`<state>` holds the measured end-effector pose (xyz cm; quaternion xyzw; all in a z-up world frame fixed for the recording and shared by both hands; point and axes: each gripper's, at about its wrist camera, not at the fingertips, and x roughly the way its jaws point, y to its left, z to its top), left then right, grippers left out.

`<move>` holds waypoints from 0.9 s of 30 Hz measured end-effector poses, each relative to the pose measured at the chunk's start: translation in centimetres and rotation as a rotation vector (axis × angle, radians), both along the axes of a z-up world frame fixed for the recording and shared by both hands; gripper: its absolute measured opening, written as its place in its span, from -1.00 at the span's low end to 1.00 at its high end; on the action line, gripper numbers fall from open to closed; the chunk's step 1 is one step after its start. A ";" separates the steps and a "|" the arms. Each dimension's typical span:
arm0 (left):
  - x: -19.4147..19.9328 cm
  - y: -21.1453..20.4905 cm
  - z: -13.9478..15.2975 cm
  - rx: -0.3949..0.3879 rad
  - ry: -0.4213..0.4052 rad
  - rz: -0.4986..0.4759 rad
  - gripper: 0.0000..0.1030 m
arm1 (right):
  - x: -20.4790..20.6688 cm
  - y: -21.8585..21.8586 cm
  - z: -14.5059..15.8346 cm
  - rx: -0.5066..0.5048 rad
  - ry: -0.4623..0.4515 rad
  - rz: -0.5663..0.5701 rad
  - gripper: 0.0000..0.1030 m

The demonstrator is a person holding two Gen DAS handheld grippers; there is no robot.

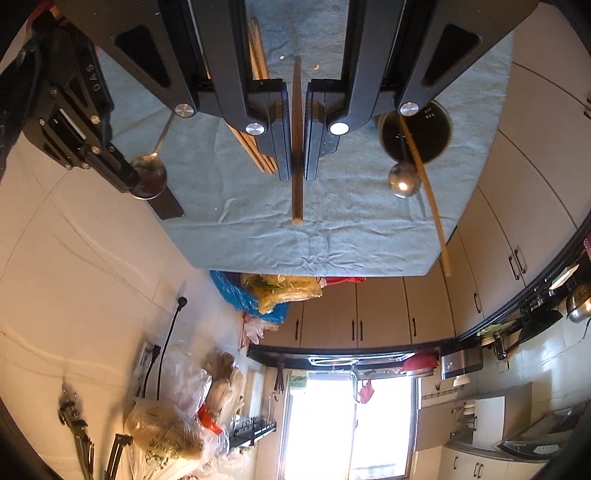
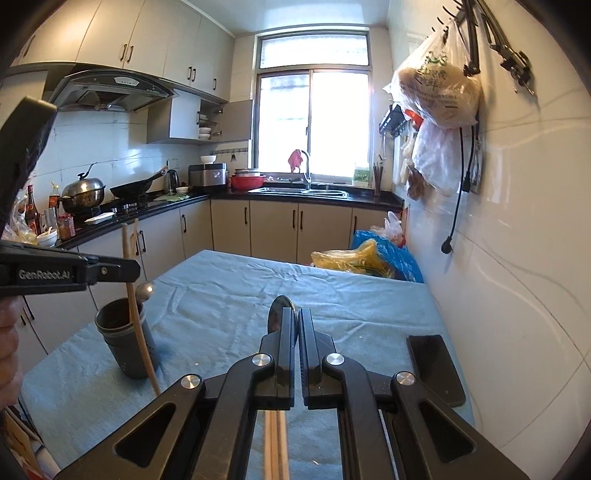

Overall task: Organize utensils
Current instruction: 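Insert the chopstick into the holder cup with the left tool while the right tool drops the small spoon in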

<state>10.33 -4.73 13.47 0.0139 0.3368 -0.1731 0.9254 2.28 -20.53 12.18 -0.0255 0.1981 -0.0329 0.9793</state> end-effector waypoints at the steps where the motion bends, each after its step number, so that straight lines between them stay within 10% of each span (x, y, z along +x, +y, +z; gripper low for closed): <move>1: -0.3 0.2 0.4 -0.003 -0.008 0.003 -0.89 | 0.1 0.2 0.1 -0.002 0.001 0.004 -0.95; 27: -0.4 10.1 10.4 -0.060 -0.176 0.133 -0.89 | 7.2 10.0 5.7 -0.017 -0.122 0.104 -0.95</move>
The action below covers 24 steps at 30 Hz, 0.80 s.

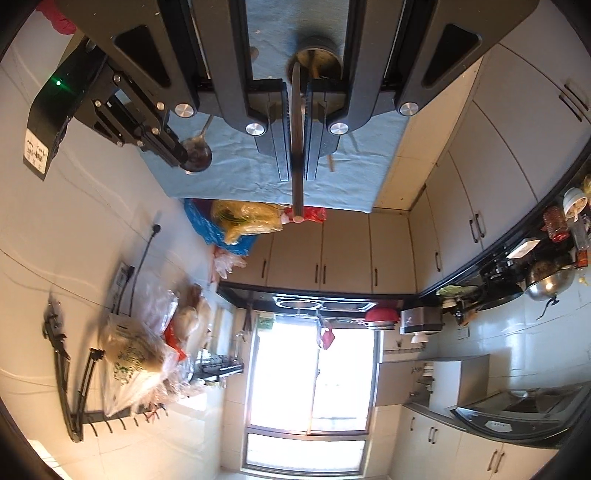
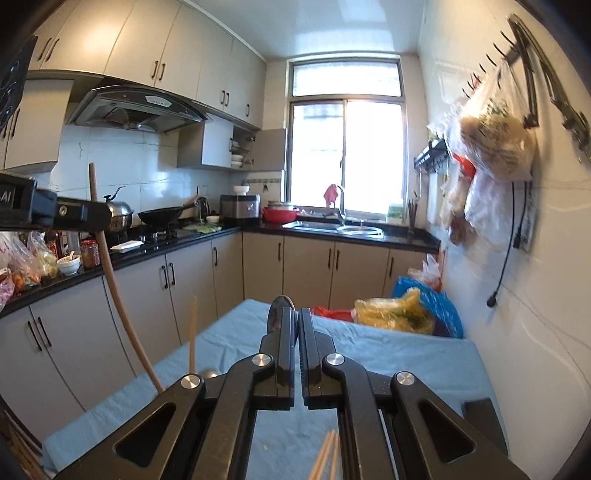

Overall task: Organize utensils
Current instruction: 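Insert the chopstick into the holder cup with the left tool while the right tool drops the small spoon in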

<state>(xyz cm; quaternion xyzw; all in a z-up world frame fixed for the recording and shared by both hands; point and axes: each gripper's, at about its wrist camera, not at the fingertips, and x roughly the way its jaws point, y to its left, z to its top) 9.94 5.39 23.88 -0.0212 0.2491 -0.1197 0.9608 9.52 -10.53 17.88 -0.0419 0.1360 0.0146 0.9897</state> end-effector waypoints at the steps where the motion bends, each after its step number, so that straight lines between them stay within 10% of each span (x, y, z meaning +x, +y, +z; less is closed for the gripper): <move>1: 0.3 0.5 -0.2 -0.002 0.003 0.010 -0.89 | 0.5 0.7 0.0 -0.011 -0.011 -0.002 -0.95; 24: 6.3 3.7 -8.6 -0.054 0.184 0.044 -0.89 | 6.6 7.8 -8.3 -0.238 0.094 0.057 -0.95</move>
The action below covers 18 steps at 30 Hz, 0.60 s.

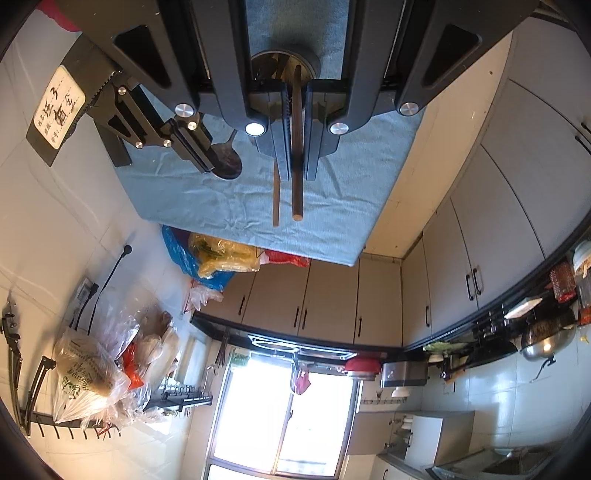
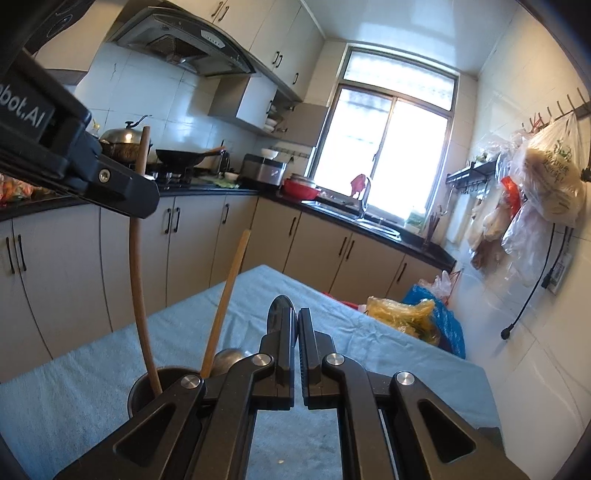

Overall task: Organize utensils
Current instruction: 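Insert the chopstick into the holder cup with the left tool while the right tool drops the small spoon in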

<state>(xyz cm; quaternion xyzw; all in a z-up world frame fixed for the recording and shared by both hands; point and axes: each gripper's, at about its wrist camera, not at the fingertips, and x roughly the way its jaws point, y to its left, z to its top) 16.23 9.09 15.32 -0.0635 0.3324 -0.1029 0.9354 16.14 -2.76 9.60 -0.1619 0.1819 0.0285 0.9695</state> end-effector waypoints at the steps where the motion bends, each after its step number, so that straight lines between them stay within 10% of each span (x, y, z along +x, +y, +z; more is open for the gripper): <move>1: 0.1 0.0 -0.3 -0.001 0.007 0.002 -0.89 | 0.1 -0.1 -0.2 0.006 0.011 0.002 -0.95; 18: 0.8 0.6 -2.5 -0.014 0.063 0.004 -0.89 | 1.1 -2.6 -0.7 0.192 0.164 0.044 -0.90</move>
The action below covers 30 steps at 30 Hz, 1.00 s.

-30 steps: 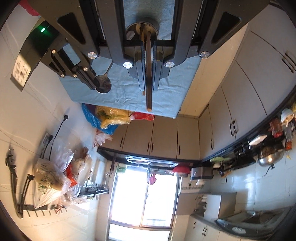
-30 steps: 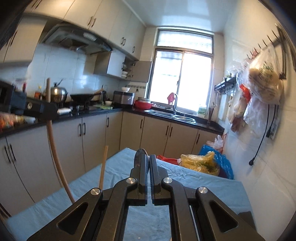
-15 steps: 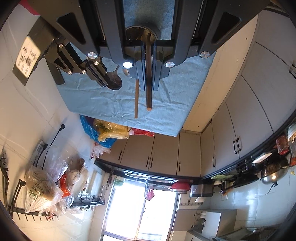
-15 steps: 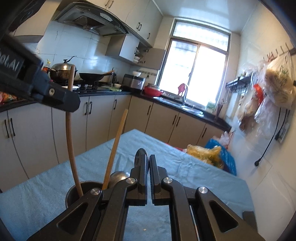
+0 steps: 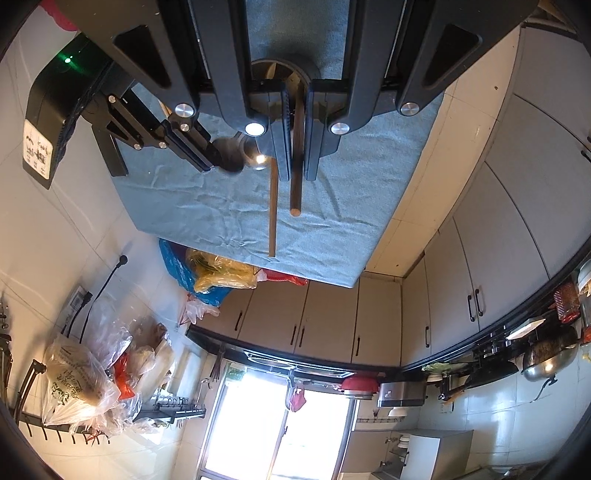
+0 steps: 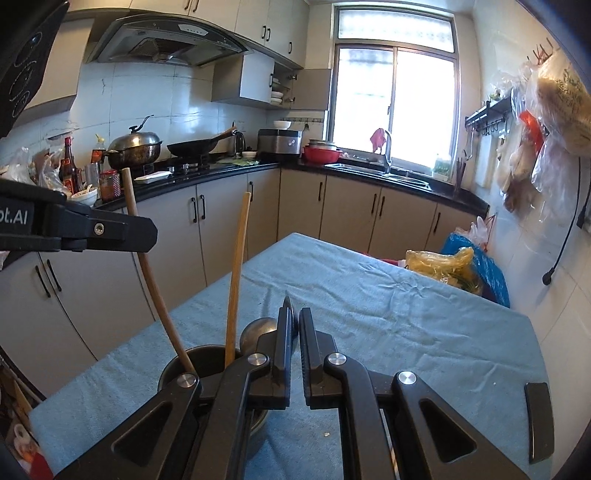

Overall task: Organize utensils
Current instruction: 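Insert the chopstick into the holder cup with the left tool while the right tool drops the small spoon in, then open the left tool and withdraw it from the holder cup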

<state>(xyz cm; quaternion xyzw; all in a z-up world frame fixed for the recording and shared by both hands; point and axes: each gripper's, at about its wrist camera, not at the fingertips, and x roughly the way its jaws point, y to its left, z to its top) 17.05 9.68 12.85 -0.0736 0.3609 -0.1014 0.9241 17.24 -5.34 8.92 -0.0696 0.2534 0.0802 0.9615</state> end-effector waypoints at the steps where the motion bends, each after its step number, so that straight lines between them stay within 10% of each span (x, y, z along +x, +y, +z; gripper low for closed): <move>1: -0.1 0.0 0.0 0.000 0.000 0.000 -0.89 | -0.1 -0.1 0.1 0.005 0.000 0.000 -0.90; 30: -5.4 -1.8 0.7 0.088 -0.087 0.044 -0.36 | -9.0 -5.2 2.7 0.182 -0.051 -0.060 -0.62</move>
